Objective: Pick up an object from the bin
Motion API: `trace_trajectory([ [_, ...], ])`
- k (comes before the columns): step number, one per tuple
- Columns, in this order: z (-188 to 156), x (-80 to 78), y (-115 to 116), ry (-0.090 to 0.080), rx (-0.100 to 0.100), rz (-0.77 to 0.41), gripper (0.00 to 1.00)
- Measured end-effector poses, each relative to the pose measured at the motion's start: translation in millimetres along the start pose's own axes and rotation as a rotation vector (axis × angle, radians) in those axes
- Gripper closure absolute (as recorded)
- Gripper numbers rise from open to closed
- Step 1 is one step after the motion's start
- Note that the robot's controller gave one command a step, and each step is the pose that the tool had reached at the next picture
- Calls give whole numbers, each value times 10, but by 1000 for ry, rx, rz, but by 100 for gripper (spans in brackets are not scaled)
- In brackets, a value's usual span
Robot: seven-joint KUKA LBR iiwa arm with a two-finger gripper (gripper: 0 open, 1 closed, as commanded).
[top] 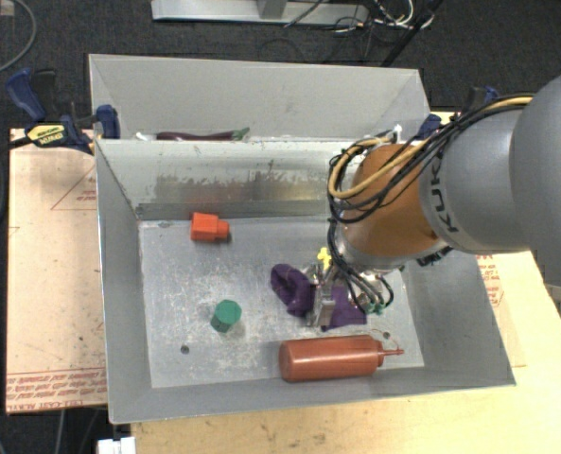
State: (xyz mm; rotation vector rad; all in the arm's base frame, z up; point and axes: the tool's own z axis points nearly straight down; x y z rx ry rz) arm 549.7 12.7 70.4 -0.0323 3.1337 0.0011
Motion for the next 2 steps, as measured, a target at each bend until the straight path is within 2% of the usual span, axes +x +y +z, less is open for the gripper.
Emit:
trace_trajectory([
  [1,0,0,0,0,0,0,100],
  [2,-1701,-39,81,-10,0,-12,100],
])
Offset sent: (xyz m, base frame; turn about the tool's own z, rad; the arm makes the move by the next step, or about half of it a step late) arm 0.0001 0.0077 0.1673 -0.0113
